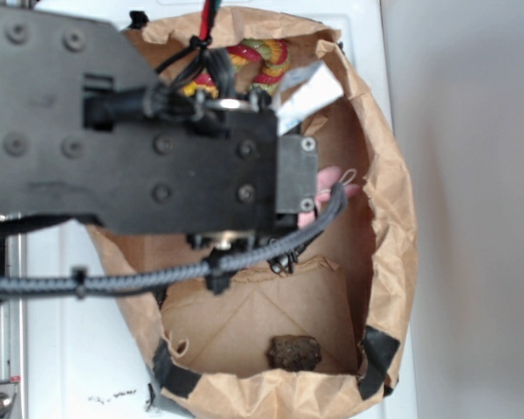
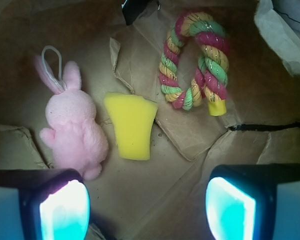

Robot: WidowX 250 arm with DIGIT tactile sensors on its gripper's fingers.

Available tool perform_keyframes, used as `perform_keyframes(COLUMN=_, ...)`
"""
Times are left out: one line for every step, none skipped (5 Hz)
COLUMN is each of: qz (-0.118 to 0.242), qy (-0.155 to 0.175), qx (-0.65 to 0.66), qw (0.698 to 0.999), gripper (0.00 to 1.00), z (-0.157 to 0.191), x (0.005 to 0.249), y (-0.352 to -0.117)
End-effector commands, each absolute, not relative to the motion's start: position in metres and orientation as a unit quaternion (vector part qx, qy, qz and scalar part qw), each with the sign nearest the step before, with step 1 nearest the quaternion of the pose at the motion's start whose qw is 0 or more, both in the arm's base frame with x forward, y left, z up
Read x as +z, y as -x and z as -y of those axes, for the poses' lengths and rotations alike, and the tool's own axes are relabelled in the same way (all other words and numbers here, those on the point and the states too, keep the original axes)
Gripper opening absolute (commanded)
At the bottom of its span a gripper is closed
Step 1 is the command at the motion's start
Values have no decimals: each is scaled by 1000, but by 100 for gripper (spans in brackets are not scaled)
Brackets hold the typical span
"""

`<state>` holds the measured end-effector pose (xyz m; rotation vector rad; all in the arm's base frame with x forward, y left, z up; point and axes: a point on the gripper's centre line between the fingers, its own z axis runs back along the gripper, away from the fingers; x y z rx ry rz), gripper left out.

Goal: Grab the multicolored rope.

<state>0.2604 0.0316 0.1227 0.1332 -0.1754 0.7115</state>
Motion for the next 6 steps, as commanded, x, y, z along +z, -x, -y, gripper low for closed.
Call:
perform_keyframes(qz=111, qy=-69, qx=386, qw=913, gripper=100, z=-66, x=117, y=-279)
perform_keyframes(qz=106, qy=-86, qx=407, qw=903, gripper=100, z=-90, x=99, y=-287)
perform_keyframes(qz=103, qy=-96, qx=422, qw=896, gripper=100, z=-109, x=91, y=-281)
perform_keyframes(qz=118, qy=-80, qx=427, qw=893, gripper=100, z=-121, x=95, y=-267)
perform_keyframes(qz=128, qy=-41, qx=426, qw=894, gripper=100, z=-130, x=90, y=-258)
perform_keyframes(qz=134, qy=-6, qx=423, qw=896, gripper=100, z=-132, x=79, y=-256)
